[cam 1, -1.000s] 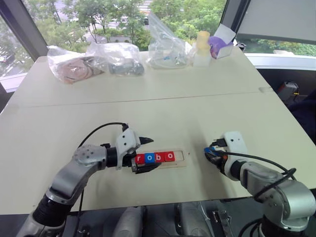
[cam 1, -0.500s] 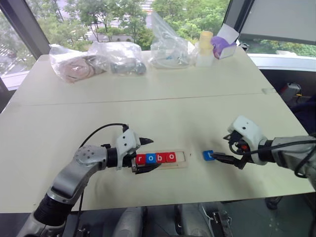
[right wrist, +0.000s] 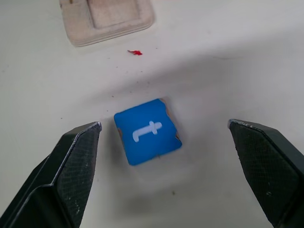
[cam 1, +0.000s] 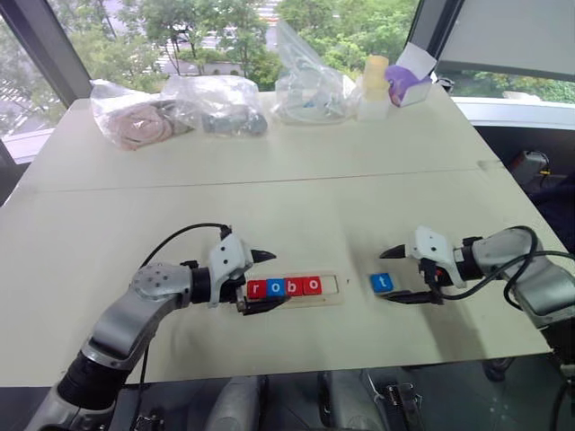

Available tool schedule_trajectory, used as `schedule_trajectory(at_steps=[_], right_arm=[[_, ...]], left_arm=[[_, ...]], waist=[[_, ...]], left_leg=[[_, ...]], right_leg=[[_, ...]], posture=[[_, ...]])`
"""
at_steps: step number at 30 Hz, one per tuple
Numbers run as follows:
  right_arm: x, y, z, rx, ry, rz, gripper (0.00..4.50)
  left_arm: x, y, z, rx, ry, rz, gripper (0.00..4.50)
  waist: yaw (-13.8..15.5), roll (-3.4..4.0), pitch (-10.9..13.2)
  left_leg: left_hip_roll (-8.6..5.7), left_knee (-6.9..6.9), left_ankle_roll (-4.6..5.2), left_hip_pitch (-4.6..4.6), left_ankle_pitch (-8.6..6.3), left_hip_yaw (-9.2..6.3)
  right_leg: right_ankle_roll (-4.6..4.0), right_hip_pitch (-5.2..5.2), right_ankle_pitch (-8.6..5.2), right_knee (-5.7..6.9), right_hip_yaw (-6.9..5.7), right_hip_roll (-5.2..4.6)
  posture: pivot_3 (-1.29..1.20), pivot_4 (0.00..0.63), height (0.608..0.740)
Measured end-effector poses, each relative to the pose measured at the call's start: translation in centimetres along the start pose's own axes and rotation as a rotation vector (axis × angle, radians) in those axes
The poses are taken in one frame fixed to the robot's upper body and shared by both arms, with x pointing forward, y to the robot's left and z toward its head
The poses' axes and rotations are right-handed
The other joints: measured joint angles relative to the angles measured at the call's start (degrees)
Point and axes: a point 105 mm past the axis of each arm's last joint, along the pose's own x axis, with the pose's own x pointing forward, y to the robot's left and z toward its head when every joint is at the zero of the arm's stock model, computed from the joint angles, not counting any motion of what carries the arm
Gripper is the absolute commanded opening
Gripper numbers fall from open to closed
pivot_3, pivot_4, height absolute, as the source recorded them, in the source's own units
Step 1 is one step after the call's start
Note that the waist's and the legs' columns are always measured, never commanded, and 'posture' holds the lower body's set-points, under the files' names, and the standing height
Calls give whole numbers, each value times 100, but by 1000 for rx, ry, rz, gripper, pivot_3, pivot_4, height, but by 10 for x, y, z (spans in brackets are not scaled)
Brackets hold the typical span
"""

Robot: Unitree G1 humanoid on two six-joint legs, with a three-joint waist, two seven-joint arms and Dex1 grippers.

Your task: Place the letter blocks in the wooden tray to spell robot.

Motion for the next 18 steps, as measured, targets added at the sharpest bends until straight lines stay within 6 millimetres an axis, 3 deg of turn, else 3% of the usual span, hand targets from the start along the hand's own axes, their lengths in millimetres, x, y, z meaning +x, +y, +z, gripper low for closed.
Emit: schedule_trajectory(at_steps=[2,5,6,7,10,15,18], right_arm=[[2,0,-3,-10,9,6,4438],[5,0,-4,-35,8,7,3599],[5,0,-4,-41,10,7,3191],[6,0,-4,-49,10,9,2479],[7,1,-3,-58,2,12,1152],[13,2,6,-72,-23,4,1139],[19,6,23,-104,-61,11,1139]], left_arm=[[-1,0,1,4,-3,2,4500],[-2,-1,3,5,-1,3,4500],[-2,-1,3,4,0,3,4500],[-2,-1,2,1,2,3,4500],[-2,-1,3,0,2,4,4500],[-2,-1,3,1,2,2,4500],[-3,-2,3,-4,4,1,4500]], waist=[[-4,0,0],[-10,1,-1],[-15,1,-1],[-18,1,-1],[-17,1,-1],[-19,1,0],[-17,1,0]], left_leg=[[0,0,0,0,0,0],[0,0,0,3,0,0],[1,0,-1,4,0,0],[1,0,-1,5,0,0],[2,1,-1,5,0,0],[3,1,-1,4,0,0],[3,0,-1,4,0,-1]], right_leg=[[0,0,0,0,1,0],[-1,0,0,3,1,-1],[-1,0,0,3,2,0],[-2,1,0,4,2,1],[-2,1,1,5,2,1],[-2,-1,1,7,4,-1],[-2,-2,1,6,5,-1]], posture=[[0,150,740],[0,150,740],[0,150,740],[0,150,740],[0,150,740],[0,150,740],[0,150,740]])
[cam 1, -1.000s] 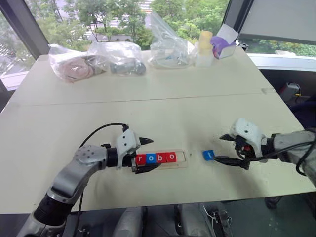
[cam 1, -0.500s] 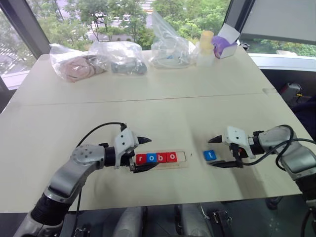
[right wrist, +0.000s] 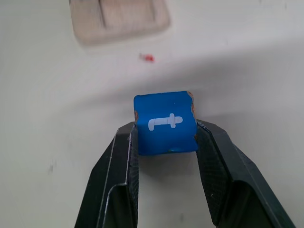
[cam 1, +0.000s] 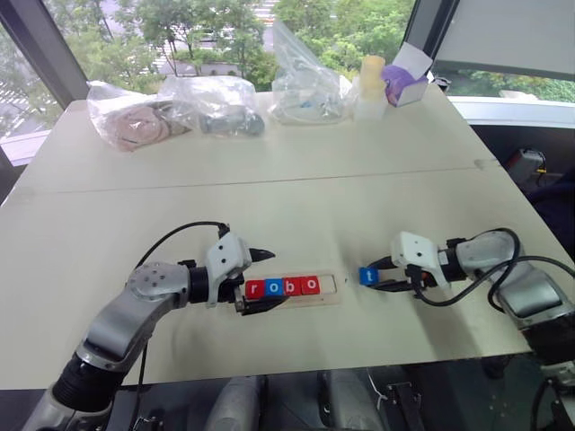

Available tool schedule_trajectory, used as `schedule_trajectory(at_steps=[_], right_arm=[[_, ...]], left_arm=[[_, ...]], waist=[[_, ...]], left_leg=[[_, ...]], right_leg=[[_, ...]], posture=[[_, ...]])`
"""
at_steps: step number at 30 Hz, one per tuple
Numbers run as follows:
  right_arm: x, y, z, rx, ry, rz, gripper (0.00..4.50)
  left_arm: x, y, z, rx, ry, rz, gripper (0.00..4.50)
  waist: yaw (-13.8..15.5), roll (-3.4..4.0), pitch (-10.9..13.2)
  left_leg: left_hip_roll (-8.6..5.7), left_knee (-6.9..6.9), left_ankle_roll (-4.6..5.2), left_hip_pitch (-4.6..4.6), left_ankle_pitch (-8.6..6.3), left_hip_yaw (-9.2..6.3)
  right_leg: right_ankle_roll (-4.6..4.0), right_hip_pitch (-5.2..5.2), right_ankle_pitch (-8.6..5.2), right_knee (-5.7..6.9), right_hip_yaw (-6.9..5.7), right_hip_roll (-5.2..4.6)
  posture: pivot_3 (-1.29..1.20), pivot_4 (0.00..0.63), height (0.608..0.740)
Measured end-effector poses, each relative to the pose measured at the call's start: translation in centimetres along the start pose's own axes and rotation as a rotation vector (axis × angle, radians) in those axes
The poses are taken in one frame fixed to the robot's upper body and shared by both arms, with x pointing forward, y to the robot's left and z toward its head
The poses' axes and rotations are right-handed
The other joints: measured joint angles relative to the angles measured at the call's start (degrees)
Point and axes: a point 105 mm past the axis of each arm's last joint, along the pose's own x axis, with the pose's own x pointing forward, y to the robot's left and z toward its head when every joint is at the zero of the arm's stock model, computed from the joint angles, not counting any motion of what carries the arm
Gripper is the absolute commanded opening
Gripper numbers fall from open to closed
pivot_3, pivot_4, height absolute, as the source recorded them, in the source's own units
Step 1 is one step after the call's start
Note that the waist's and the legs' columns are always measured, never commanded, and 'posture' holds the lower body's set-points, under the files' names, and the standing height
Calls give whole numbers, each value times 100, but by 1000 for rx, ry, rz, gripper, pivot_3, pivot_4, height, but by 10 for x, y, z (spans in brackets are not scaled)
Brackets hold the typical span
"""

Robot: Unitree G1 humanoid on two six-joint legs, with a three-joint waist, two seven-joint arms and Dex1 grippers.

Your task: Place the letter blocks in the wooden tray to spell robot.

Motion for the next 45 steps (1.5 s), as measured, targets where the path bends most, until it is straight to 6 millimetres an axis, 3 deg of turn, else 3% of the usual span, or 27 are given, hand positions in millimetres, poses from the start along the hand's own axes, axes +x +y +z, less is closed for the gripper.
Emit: schedule_trajectory(at_steps=[7,45], right_arm=[[21,16,36,-29,-32,86,1139],[54,18,46,-81,30,124,1139]], left_arm=[[0,0,0,-6,-1,-1,4500],[0,-5,-1,-20,3,26,4500]], waist=[[10,0,0],[3,0,0]], left_leg=[[-1,0,0,-1,0,-2],[-2,1,-1,-3,0,-1]], right_leg=[[0,0,0,-1,-1,-2],[0,-5,0,2,-1,1]], posture=[[0,150,740],[0,150,740]])
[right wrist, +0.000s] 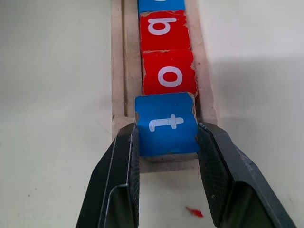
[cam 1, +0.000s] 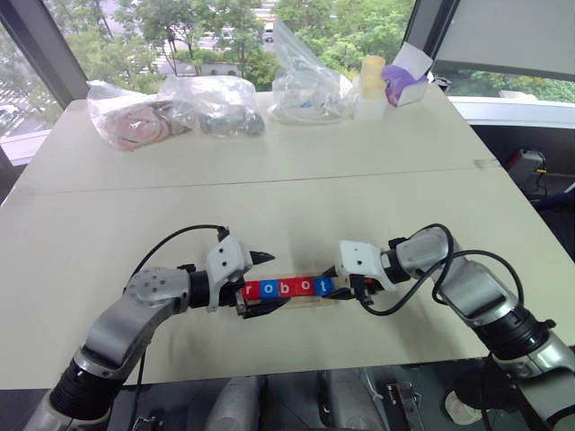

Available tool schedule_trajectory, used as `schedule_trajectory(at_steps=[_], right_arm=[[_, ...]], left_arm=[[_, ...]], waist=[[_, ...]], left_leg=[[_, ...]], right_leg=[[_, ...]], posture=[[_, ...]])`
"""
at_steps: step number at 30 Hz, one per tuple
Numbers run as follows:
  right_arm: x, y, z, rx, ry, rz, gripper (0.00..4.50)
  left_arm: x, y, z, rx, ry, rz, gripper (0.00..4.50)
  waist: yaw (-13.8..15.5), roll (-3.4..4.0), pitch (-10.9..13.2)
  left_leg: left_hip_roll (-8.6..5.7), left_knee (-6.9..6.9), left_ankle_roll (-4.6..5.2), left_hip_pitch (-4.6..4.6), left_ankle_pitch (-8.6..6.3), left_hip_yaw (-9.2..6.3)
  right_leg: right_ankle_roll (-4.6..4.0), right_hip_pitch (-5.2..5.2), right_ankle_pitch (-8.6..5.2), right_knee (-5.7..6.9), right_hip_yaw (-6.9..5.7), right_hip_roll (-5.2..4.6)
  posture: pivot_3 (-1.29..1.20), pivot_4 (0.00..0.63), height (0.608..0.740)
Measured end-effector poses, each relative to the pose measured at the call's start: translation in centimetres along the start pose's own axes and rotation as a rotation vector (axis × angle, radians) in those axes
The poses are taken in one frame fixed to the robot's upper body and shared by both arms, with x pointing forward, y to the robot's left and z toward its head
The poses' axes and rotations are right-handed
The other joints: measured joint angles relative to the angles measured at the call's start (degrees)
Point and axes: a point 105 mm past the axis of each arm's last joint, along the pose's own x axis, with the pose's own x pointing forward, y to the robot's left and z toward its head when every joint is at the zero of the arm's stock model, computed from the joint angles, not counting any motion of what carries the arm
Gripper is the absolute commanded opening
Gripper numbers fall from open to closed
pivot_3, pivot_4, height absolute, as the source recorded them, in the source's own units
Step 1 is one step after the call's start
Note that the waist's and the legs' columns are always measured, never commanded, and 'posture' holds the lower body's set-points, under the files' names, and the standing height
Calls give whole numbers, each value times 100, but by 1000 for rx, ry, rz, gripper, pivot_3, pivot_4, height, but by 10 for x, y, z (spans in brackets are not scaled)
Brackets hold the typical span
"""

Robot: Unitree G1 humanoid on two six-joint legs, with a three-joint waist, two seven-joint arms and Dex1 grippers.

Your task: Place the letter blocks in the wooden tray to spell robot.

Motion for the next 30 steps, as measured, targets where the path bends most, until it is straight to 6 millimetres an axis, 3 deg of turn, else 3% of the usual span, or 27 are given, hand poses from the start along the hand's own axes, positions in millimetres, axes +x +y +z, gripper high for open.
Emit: schedule_trajectory(at_steps=[5,11,12,21,27,30], right_arm=[[0,0,-1,2,2,0,1139],[2,-1,1,11,-7,0,4189],[3,-1,1,17,-6,2,4454],[-13,-10,11,51,-35,-44,4454],[-60,-7,22,111,-75,-132,4454],[-70,5,20,168,-80,-127,4454]], left_arm=[[0,0,-1,-5,2,4,4500],[0,-2,2,7,-5,0,4500],[0,-2,2,7,-5,1,4500],[-1,-2,2,6,-5,0,4500],[-19,0,-4,-55,15,32,4500],[-30,3,-1,-65,17,57,4500]], waist=[[-3,0,0],[0,0,0],[0,0,0],[3,0,0],[15,0,0],[19,-1,0]], left_leg=[[0,0,0,0,0,0],[0,0,0,0,0,0],[0,0,0,0,0,0],[0,0,0,-1,0,0],[1,-4,0,-4,0,-3],[2,-2,0,-4,-1,-1]], right_leg=[[0,0,0,0,0,0],[0,0,0,0,0,0],[0,0,0,0,0,0],[0,-1,0,-1,0,-1],[-1,-3,0,-3,-1,-6],[-4,-2,-2,-3,0,-7]], posture=[[0,150,740],[0,150,740],[0,150,740],[0,150,740],[0,150,740],[0,150,740]])
